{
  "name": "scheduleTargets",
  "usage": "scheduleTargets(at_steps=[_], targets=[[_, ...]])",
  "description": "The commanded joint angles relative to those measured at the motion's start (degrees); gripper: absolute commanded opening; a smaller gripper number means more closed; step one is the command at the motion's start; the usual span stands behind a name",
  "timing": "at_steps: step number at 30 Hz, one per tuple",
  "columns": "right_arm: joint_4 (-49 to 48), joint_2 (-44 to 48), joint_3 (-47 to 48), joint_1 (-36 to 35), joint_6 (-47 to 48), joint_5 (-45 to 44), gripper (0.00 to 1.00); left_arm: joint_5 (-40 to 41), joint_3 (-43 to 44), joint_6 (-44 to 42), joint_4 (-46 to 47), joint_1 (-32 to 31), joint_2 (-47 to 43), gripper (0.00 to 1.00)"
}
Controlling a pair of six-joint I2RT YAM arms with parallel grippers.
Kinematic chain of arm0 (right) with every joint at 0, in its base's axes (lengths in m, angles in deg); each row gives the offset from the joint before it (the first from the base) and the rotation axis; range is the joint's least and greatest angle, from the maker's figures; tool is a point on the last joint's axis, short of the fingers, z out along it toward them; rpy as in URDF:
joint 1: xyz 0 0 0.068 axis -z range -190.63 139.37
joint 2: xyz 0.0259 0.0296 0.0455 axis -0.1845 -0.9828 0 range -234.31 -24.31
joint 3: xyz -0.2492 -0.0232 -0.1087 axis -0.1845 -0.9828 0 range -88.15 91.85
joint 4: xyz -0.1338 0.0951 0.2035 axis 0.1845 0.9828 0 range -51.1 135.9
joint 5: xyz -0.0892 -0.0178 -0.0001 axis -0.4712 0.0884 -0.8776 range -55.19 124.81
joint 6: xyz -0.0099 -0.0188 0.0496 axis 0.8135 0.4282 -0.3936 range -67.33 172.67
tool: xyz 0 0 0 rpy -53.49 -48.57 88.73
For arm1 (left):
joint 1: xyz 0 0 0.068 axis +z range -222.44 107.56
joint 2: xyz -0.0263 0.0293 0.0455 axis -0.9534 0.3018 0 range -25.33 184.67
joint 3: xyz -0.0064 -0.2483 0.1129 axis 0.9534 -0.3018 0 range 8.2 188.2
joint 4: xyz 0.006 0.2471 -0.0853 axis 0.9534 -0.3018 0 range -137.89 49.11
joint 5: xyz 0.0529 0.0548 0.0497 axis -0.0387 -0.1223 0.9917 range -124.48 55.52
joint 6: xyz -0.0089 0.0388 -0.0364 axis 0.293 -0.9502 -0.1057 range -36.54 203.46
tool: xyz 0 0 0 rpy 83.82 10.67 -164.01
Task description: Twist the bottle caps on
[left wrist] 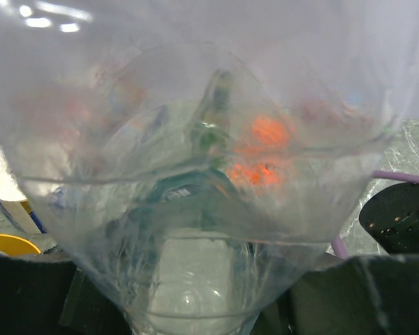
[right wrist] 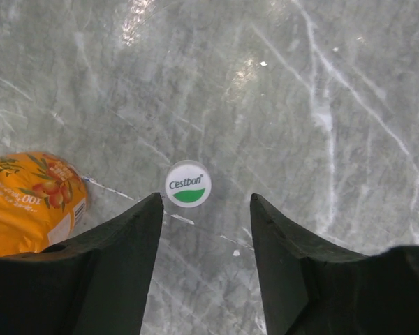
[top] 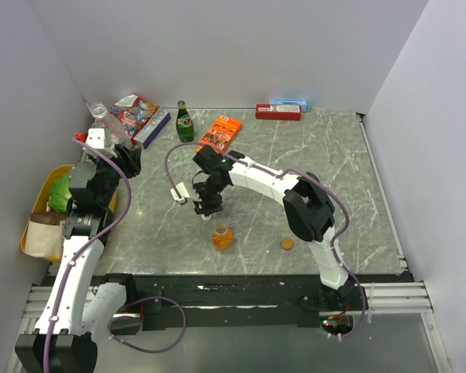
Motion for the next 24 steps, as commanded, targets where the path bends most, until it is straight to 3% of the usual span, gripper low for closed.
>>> scheduleTargets(at_steps=[1,24], targets=[[-1.9,0.1,-1.5,-1.1,1.1,-0.4,0.64,0.1,0.8,-0.7,2.3,0.1,-0.4,0.06],[-2.9,-3.0,-3.8,-1.8,2.5,-4.3,0.64,-1.2,-1.1,-1.1,1.9,0.2,-1.5,0.09]])
